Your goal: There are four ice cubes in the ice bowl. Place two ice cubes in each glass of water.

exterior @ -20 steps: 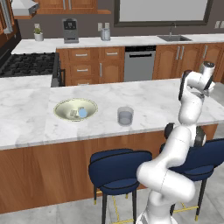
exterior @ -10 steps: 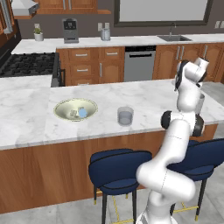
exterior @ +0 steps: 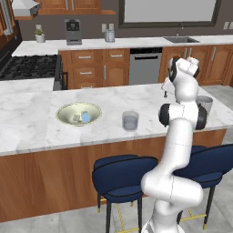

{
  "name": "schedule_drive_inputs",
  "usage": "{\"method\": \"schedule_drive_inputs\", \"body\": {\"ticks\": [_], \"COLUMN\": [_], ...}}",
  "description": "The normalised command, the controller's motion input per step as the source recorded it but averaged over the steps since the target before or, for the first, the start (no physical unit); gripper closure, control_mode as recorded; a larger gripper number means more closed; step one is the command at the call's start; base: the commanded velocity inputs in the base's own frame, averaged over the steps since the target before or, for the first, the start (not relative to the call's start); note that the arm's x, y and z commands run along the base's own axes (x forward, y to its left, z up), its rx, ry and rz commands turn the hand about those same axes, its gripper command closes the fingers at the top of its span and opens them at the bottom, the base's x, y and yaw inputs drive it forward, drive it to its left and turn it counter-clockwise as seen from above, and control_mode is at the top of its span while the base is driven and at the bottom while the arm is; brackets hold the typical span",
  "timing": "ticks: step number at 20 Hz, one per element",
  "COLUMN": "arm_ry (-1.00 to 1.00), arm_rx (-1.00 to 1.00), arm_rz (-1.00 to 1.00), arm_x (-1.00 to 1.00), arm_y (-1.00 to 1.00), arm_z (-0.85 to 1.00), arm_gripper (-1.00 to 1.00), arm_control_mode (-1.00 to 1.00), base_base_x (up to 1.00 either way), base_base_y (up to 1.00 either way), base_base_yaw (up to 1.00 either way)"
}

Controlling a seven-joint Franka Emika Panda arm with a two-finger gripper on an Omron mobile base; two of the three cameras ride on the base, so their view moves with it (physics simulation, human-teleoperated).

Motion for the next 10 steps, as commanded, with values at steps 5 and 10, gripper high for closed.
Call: {"method": "schedule_drive_inputs", "body": {"ticks": [5, 10], "arm_ry": [0.05, -0.17], "arm_rx": [0.09, 0.06], "arm_rz": [0.55, 0.50], "arm_x": [-0.21, -0.22], "arm_y": [0.97, 0.87], "arm_z": [0.38, 0.15], "arm_gripper": [-1.00, -1.00], "arm_control_mode": [-1.00, -1.00], "base_base_x": [0.00, 0.00], "base_base_y": [0.00, 0.00], "base_base_yaw": [0.00, 0.00]}}
